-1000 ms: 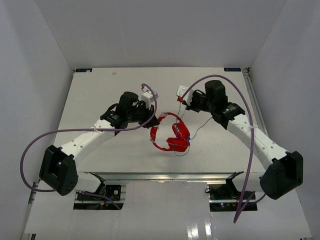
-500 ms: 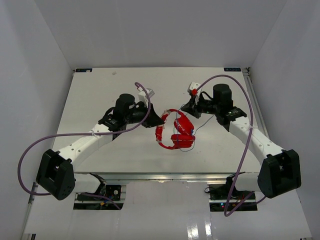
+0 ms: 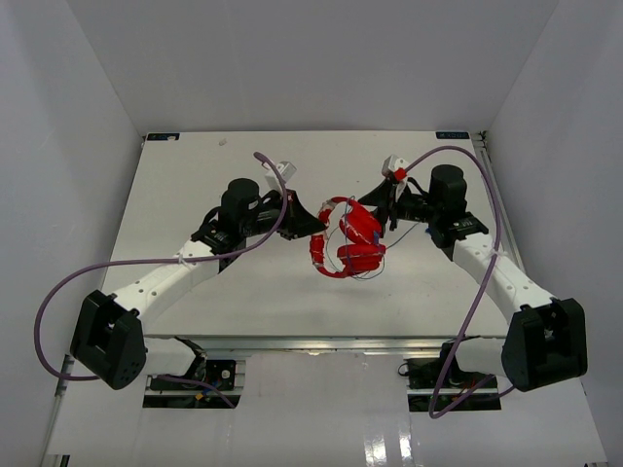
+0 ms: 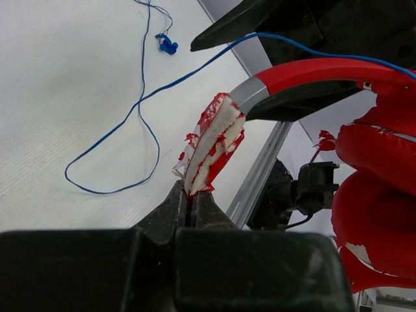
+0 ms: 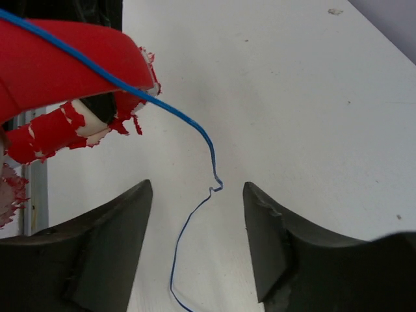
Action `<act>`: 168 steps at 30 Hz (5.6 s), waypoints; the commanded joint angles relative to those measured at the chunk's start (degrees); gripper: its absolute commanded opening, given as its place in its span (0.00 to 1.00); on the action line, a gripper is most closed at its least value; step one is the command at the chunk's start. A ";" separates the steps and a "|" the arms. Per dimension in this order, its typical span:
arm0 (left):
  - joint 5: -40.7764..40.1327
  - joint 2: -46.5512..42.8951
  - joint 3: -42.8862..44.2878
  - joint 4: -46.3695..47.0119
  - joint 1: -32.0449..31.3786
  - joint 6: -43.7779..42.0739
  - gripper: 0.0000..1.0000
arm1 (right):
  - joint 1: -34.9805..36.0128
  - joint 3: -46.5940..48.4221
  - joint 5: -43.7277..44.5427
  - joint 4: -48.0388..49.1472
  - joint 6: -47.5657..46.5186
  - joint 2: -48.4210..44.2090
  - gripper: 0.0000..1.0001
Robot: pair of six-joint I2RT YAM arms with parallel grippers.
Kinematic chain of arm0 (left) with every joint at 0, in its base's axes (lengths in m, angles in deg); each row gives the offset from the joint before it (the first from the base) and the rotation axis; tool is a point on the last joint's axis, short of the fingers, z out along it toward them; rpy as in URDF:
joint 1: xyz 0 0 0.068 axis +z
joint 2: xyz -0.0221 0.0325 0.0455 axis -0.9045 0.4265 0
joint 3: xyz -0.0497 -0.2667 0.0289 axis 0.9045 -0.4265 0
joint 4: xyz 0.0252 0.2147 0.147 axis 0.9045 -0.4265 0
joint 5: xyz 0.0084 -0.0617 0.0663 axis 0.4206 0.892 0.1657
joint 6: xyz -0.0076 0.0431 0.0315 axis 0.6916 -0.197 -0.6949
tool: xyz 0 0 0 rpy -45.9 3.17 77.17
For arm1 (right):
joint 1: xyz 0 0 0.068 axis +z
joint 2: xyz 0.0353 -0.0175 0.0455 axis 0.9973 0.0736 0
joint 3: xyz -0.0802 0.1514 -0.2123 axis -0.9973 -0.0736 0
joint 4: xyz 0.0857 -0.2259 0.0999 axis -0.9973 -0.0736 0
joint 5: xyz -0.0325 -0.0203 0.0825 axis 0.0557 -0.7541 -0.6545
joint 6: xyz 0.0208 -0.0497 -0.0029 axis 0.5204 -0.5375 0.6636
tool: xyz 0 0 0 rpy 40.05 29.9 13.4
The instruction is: Wrap the headphones
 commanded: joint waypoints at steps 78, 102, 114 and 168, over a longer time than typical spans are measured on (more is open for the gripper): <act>-25.20 -13.24 29.02 -21.62 0.03 15.84 0.00 | 9.81 4.35 -5.85 -37.42 -57.58 10.69 0.82; -25.56 -17.95 29.38 -23.24 0.03 14.89 0.00 | 7.46 11.41 -11.34 -35.28 -52.81 26.31 0.74; -27.17 -17.53 30.48 -23.68 0.03 14.01 0.00 | 6.64 11.56 -10.98 -32.50 -51.11 26.66 0.61; -53.11 11.15 20.33 -9.34 3.81 2.06 0.00 | 26.33 18.21 58.56 -31.70 -47.82 -9.21 0.08</act>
